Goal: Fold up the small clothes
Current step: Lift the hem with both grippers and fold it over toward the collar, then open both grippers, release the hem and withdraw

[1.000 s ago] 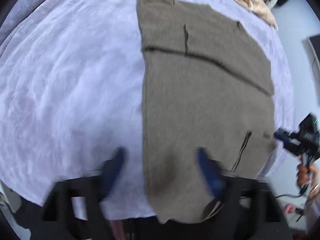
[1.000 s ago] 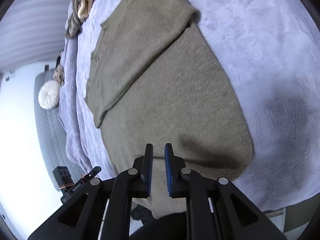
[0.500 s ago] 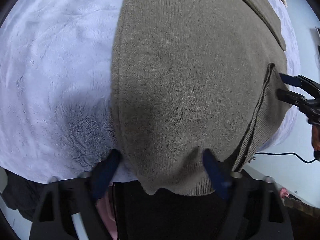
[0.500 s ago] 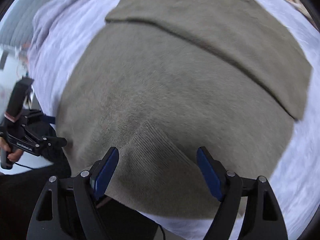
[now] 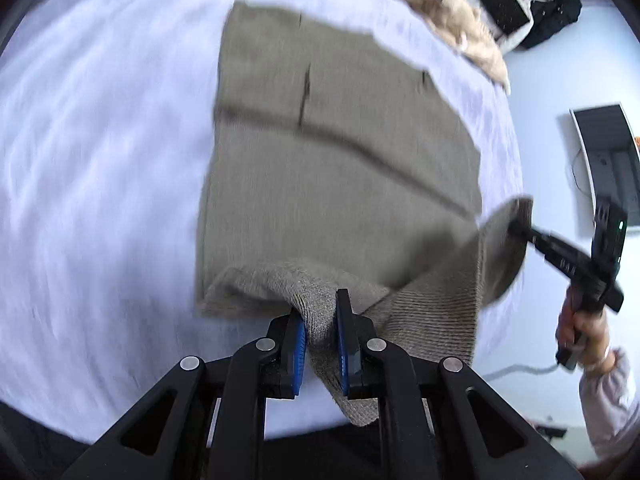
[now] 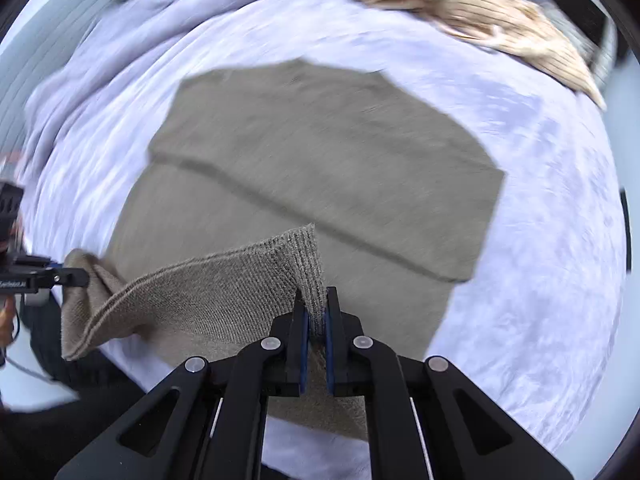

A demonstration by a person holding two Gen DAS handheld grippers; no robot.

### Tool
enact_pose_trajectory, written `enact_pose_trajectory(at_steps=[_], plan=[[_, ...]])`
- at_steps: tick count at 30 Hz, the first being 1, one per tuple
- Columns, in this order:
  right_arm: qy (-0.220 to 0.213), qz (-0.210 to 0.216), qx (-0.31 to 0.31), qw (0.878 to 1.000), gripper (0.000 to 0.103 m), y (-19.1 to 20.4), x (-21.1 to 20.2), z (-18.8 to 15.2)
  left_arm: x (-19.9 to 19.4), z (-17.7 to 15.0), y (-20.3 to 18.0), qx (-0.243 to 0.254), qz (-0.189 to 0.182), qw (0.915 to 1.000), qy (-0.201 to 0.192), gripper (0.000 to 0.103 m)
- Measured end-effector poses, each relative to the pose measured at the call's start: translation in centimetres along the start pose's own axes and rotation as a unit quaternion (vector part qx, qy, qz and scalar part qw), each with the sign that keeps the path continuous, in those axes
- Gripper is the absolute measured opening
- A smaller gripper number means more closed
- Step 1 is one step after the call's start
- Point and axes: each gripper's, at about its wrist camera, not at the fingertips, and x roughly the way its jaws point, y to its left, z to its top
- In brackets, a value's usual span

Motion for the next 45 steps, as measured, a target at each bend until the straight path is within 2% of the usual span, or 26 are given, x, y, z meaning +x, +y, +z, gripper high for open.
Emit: enact_pose_trajectory(at_steps=[3,6,8,9,10,11,12,13,15,18,22,23,24,25,26,27,29,30,33,38,43,45], plan=[[0.003,-0.007,0.062,0.998,0.007,-3.4,1.8,2.0,-0.4,4.8,-1.0,-0.004,0.055,0.9976,-0.042,0.015],[0.023,-0.007,0.091,0.996,0.007,-5.7,4.2,2.6,-0.9,6.8,-2.4,0.02,0.139,0.9888,-0.051,0.015],[0.033,-0.004,0.099,0.995,0.007,-6.4,5.3,2.3,-1.3,7.0,-3.1,0.061,0.163,0.9831,-0.058,0.015],[0.037,-0.001,0.103,0.994,0.007,-6.7,5.8,2.3,-1.3,7.0,-3.2,0.081,0.173,0.9797,-0.06,0.025],[0.039,0.003,0.109,0.993,0.007,-6.8,6.3,2.4,-0.4,7.8,-4.0,0.105,0.182,0.9759,-0.061,0.06],[0.041,0.009,0.116,0.992,0.007,-7.1,6.6,2.3,0.0,7.8,-4.4,0.122,0.188,0.9725,-0.065,0.077],[0.043,0.016,0.123,0.991,0.007,-7.6,7.0,2.3,0.2,7.4,-4.8,0.139,0.195,0.9682,-0.074,0.089],[0.045,0.019,0.127,0.991,0.007,-7.7,7.2,2.3,0.8,7.0,-5.4,0.161,0.2,0.9635,-0.076,0.089],[0.05,0.028,0.135,0.989,0.007,-8.0,7.9,2.0,2.5,7.6,-7.0,0.186,0.202,0.9596,-0.061,0.089],[0.054,0.042,0.149,0.986,0.007,-8.6,8.5,1.8,6.1,9.0,-8.6,0.207,0.192,0.9588,-0.029,0.089],[0.058,0.063,0.171,0.981,0.01,-9.2,9.3,1.7,11.3,11.4,-8.7,0.195,0.208,0.9584,0.008,0.088],[0.058,0.066,0.175,0.981,0.01,-9.3,9.3,1.6,12.1,11.9,-8.3,0.186,0.212,0.9592,0.015,0.084],[0.058,0.068,0.177,0.98,0.01,-9.5,9.4,1.6,12.8,12.3,-8.0,0.178,0.212,0.9607,0.025,0.059],[0.058,0.07,0.179,0.98,0.01,-9.6,9.4,1.5,13.4,12.6,-7.6,0.169,0.201,0.964,0.042,0.04],[0.058,0.074,0.181,0.979,0.01,-9.7,9.5,1.4,13.5,12.6,-7.5,0.165,0.199,0.9651,0.044,0.038],[0.057,0.075,0.179,0.979,0.01,-9.8,9.6,1.3,13.2,12.4,-7.7,0.174,0.199,0.9638,0.034,0.023],[0.053,0.066,0.171,0.982,0.007,-9.6,9.2,1.2,11.9,11.6,-8.5,0.192,0.196,0.9613,0.017,0.019],[0.044,0.058,0.158,0.985,0.007,-9.2,8.6,1.3,10.5,11.2,-8.8,0.197,0.183,0.9632,0.002,0.016],[0.011,0.044,0.122,0.992,0.007,-8.3,5.5,1.6,6.7,10.8,-9.4,0.192,0.145,0.9699,-0.035,0.016],[-0.052,0.025,0.096,0.994,0.007,-8.2,0.7,4.1,2.9,12.3,-10.7,0.185,0.12,0.9714,-0.089,0.016],[-0.076,0.006,0.099,0.992,0.007,-9.9,0.9,8.6,3.9,16.7,-11.4,0.18,0.129,0.968,-0.118,0.016],[-0.077,0.003,0.101,0.992,0.007,-10.4,2.3,10.3,5.4,18.2,-11.6,0.188,0.149,0.9626,-0.125,0.016]])
